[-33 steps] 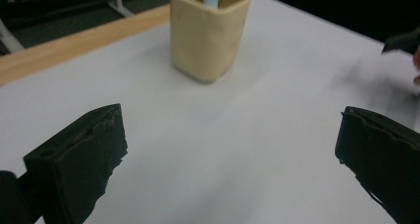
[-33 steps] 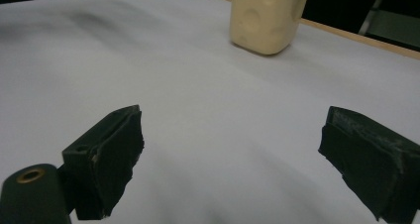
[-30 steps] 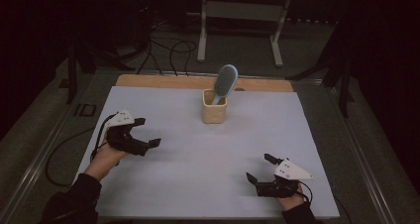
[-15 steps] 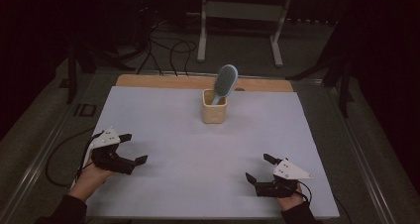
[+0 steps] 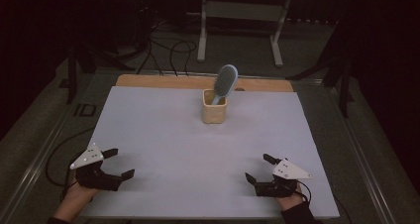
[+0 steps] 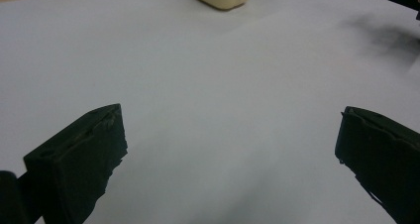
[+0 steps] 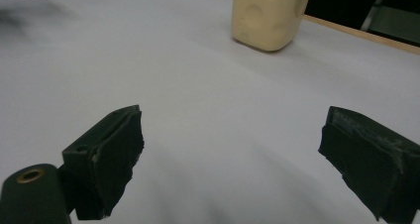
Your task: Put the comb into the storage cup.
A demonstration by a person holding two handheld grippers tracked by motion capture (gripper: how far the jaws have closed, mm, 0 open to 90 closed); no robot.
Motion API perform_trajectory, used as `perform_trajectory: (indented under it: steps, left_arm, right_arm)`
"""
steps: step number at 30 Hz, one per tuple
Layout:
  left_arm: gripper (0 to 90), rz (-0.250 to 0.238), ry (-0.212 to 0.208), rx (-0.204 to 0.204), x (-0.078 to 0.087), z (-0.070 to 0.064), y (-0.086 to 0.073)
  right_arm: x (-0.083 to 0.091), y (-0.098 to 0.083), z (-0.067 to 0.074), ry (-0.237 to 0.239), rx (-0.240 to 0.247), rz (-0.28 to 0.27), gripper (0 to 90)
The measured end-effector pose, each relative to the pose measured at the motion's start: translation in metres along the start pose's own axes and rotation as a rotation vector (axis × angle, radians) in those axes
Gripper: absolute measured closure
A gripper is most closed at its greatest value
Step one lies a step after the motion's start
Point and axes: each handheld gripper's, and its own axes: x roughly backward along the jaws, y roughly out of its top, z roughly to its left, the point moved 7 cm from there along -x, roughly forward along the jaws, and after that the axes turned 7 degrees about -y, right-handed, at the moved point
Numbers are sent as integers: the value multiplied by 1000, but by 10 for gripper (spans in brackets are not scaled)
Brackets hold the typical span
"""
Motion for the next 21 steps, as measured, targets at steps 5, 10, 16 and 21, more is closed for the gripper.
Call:
perform_trajectory:
  steps: [5, 10, 16, 21]
  left_arm:
    - [0, 4, 28, 14, 6, -1, -15]
    - [0, 12, 43, 28, 9, -4, -24]
    - [0, 18, 79, 21, 9, -7, -34]
    - [0, 11, 87, 11, 9, -9, -37]
  right_arm:
    - [0, 0, 0, 1, -2, -2, 91]
    - [0, 0, 0, -1, -2, -1, 91]
    - [0, 0, 0, -1, 2, -1, 91]
    - [-1, 0, 0, 1, 5, 0, 91]
